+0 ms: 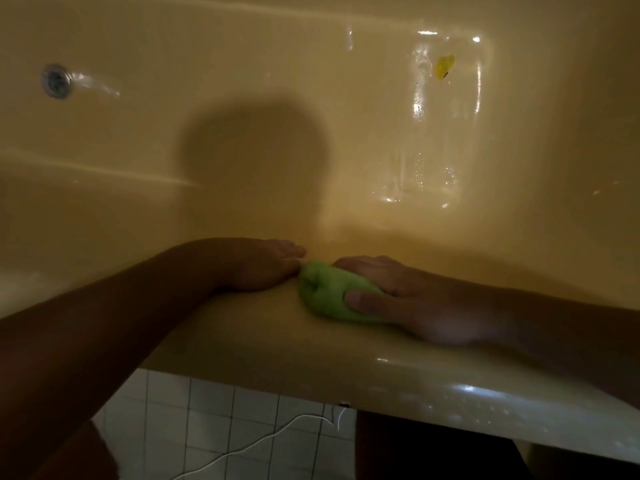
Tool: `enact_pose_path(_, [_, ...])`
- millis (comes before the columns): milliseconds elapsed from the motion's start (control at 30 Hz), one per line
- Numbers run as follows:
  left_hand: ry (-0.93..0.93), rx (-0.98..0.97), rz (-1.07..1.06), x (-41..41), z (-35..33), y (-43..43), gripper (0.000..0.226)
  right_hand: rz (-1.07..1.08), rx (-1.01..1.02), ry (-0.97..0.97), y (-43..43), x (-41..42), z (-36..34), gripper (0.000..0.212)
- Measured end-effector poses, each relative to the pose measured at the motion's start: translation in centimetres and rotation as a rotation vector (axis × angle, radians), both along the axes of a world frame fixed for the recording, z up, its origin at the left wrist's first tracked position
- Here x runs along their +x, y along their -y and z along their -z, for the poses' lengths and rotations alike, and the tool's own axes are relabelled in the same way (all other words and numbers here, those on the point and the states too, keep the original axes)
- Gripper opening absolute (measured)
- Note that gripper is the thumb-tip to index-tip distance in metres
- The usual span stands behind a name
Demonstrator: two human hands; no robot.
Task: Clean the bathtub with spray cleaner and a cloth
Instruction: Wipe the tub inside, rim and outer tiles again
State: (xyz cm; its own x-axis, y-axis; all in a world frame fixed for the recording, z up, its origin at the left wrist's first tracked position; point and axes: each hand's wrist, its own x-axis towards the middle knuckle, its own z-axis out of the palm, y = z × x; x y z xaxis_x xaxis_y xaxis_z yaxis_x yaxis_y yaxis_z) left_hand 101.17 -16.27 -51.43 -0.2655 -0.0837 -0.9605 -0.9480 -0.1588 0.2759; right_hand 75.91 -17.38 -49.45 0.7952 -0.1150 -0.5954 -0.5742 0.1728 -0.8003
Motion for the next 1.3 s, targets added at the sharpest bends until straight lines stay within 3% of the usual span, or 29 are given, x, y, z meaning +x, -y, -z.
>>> enact_pose_path(100, [0.017, 0.022, -0.016, 0.3, 0.8, -0.2, 0.056, 0.001, 0.001, -0.206, 1.3, -0.5, 5.6, 0.051])
enact_pose_path(267, [0.026, 0.013, -0.006, 0.6, 1.9, -0.2, 0.059, -0.057, -0.196, -0.460, 3.0, -0.6, 15.4, 0.061])
enact_pose_path(367, [0.038, 0.003, 0.003, 0.3, 1.7, -0.1, 0.058, -0.031, -0.266, -0.579, 2.9, 0.9, 17.8, 0.064])
enact_pose_path(467, [0.053, 0.011, 0.001, 0.3, 0.9, -0.1, 0.058, -0.066, -0.213, -0.479, 2.4, 2.1, 15.7, 0.063])
enact_pose_path(767, [0.080, 0.008, 0.023, 3.1, -3.8, -0.7, 0.057, -0.003, -0.053, -0.061, -0.3, 2.8, -3.2, 0.052])
enact_pose_path(867, [0.087, 0.016, 0.017, 4.1, -4.0, -0.9, 0.057, 0.006, -0.030, 0.026, -0.6, 3.3, -5.7, 0.043])
enact_pose_path(1067, [0.093, 0.021, -0.018, 4.9, -1.9, -0.7, 0.052, -0.018, 0.045, -0.038, 0.3, 6.1, -1.5, 0.042])
enact_pose_path(1300, [0.068, -0.008, -0.074, 6.7, 1.9, -0.8, 0.055, -0.048, -0.147, -0.360, 1.6, 9.1, 14.1, 0.067])
